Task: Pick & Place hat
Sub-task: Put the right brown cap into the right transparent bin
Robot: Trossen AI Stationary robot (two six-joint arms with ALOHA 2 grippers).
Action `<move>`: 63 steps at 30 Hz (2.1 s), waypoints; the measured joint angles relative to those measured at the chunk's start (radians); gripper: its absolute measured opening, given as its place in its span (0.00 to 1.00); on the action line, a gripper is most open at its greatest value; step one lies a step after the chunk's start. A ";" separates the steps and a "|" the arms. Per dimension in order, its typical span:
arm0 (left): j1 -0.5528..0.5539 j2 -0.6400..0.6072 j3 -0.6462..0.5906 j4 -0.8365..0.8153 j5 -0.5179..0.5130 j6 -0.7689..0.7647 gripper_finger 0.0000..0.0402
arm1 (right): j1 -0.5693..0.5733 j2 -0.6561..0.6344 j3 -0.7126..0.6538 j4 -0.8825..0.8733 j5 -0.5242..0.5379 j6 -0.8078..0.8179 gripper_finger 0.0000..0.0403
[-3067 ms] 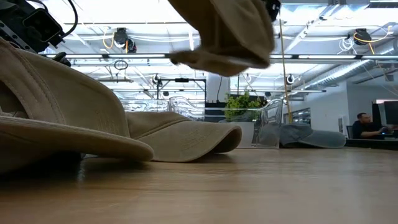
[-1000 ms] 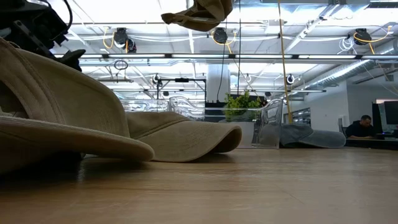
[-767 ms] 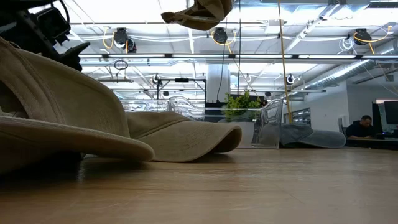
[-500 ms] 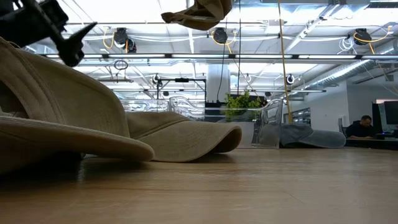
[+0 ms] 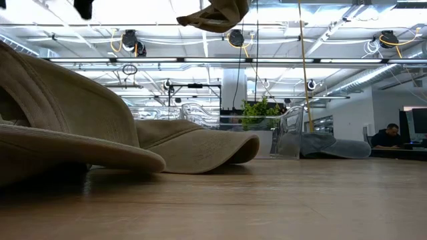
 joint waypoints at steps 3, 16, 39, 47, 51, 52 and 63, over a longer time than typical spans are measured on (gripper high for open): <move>0.000 0.067 0.081 -0.020 -0.052 -0.021 0.73 | 0.000 0.000 0.000 0.000 0.029 -0.043 0.00; 0.000 0.343 0.314 -0.052 -0.109 -0.065 0.70 | 0.000 0.000 0.000 0.078 0.227 -0.365 0.00; 0.000 0.584 0.629 -0.050 -0.257 0.175 0.60 | 0.000 0.000 0.000 0.346 0.505 -0.568 0.00; 0.000 0.671 0.712 -0.052 -0.257 0.264 0.57 | 0.003 0.000 0.000 0.353 0.508 -0.552 0.00; 0.000 0.714 0.736 -0.050 -0.258 0.284 0.59 | 0.003 0.000 0.000 0.353 0.508 -0.551 0.00; 0.000 0.724 0.741 -0.048 -0.258 0.288 0.59 | 0.003 0.000 0.000 0.353 0.507 -0.551 0.00; 0.000 0.834 0.808 -0.046 -0.286 0.291 0.60 | 0.003 0.000 0.000 0.352 0.504 -0.551 0.00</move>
